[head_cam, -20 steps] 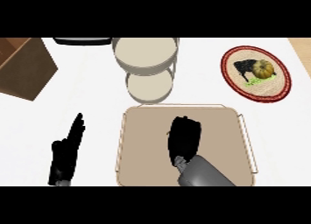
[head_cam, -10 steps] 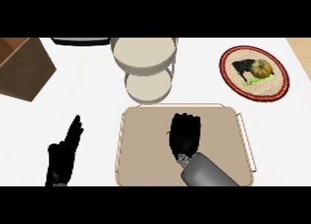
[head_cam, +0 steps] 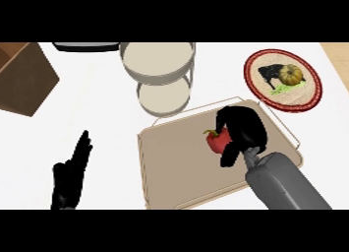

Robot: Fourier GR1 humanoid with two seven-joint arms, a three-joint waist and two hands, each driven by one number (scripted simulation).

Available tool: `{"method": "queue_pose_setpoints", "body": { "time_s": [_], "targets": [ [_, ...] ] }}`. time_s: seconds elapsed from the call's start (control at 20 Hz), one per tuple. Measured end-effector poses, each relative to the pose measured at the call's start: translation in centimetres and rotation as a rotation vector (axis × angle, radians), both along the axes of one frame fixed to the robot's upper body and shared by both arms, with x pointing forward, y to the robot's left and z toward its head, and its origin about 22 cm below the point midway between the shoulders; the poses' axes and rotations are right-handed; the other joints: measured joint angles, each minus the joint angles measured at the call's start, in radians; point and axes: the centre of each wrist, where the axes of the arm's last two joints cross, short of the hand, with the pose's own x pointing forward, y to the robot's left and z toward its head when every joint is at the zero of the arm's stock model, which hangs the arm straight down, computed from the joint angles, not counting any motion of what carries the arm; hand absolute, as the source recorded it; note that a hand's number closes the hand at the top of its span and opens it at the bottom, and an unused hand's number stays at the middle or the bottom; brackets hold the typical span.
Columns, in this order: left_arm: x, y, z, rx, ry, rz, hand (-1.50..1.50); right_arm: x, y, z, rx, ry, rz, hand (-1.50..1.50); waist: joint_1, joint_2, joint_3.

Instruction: Pick the bell pepper from the tray and place it in the tiered basket

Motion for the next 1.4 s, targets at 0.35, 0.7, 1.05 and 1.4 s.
{"method": "queue_pose_setpoints", "body": {
  "time_s": [0.35, 0.7, 1.05, 1.4],
  "targets": [
    [-0.1, 0.4, 0.2, -0.003, 0.012, 0.013, 0.00, -0.4, -3.7, 9.7, 0.298, -0.215, -0.017, 1.50, -0.011, -0.006, 0.000],
    [-0.3, -0.4, -0.4, 0.002, 0.009, 0.002, 0.00, -2.7, -5.4, 18.7, 0.313, -0.397, 0.020, 1.50, 0.004, -0.002, 0.000],
    [0.1, 0.2, 0.1, 0.009, 0.006, -0.016, 0.00, -1.8, -3.5, 23.4, 0.319, -0.439, 0.003, 1.50, 0.017, 0.001, 0.000],
    [0.7, -0.4, 0.0, 0.002, 0.000, -0.023, 0.00, 2.5, -0.8, 25.8, 0.337, -0.434, -0.040, 1.50, 0.026, 0.004, 0.000]
  ]
}}
